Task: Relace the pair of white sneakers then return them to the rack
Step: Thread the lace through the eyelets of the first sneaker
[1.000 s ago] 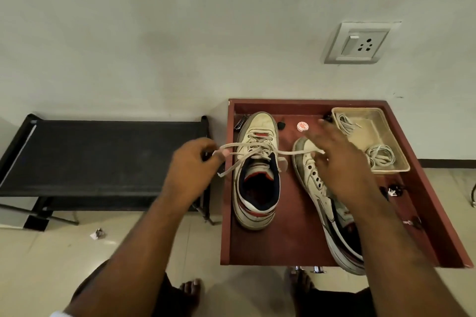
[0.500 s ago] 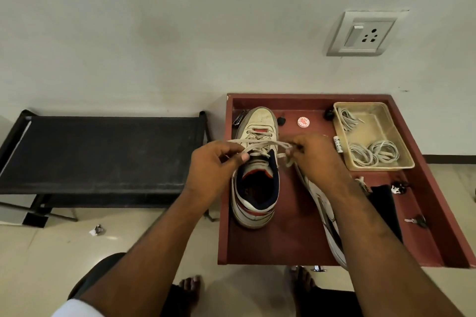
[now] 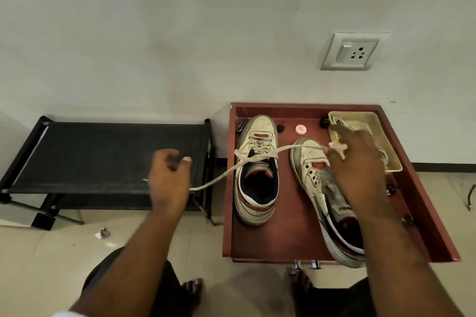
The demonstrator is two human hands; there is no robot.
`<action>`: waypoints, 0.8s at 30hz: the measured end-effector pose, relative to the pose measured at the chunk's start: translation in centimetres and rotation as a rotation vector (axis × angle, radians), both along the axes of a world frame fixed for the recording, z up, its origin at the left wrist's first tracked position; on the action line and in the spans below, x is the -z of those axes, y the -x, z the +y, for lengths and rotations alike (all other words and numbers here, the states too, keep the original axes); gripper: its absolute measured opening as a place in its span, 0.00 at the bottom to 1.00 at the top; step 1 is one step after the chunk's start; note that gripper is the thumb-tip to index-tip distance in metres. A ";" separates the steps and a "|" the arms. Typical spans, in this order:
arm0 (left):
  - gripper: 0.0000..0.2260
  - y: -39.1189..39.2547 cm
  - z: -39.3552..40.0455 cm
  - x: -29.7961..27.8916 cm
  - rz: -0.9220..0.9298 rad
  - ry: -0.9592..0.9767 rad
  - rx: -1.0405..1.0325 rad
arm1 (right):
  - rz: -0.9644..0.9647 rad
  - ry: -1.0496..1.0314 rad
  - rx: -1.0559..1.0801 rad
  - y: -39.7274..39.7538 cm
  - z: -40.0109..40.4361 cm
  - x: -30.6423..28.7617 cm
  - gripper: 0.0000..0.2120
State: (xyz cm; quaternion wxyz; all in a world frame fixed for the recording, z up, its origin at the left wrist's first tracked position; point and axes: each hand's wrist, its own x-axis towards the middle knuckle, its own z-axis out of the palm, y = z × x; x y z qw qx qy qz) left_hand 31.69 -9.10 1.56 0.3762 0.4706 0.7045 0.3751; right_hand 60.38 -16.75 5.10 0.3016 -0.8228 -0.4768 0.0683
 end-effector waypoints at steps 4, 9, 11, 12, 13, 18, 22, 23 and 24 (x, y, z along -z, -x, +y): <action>0.09 -4.6 -1.8 0.2 -0.271 0.203 0.390 | 0.287 0.174 -0.136 3.8 1.6 2.1 0.11; 0.08 -5.6 -1.2 0.6 -0.295 0.148 0.425 | 0.491 0.274 -0.315 5.2 3.1 3.1 0.15; 0.07 -5.1 -0.6 0.5 -0.290 0.133 0.387 | 0.573 0.157 -0.224 5.0 3.1 3.3 0.10; 0.06 -4.7 -0.4 0.4 -0.283 0.120 0.358 | 0.633 0.052 -0.150 4.7 2.8 3.2 0.07; 0.05 -4.3 -0.2 0.4 -0.277 0.099 0.320 | 0.691 -0.070 -0.064 4.4 2.5 3.0 0.06; 0.07 -3.7 -0.8 0.3 -0.405 0.005 0.207 | 0.959 -0.595 0.191 5.5 0.5 1.1 0.09; 0.07 -4.9 -2.1 1.6 -0.350 -0.050 0.154 | 1.146 -0.685 0.225 8.4 -0.7 2.0 0.14; 0.05 -5.0 -2.3 2.0 -0.214 -0.030 0.221 | 1.156 -0.609 0.252 8.8 -0.7 2.8 0.12; 0.08 -5.1 -2.5 2.3 -0.090 -0.006 0.314 | 1.117 -0.493 0.269 9.1 -0.6 3.6 0.09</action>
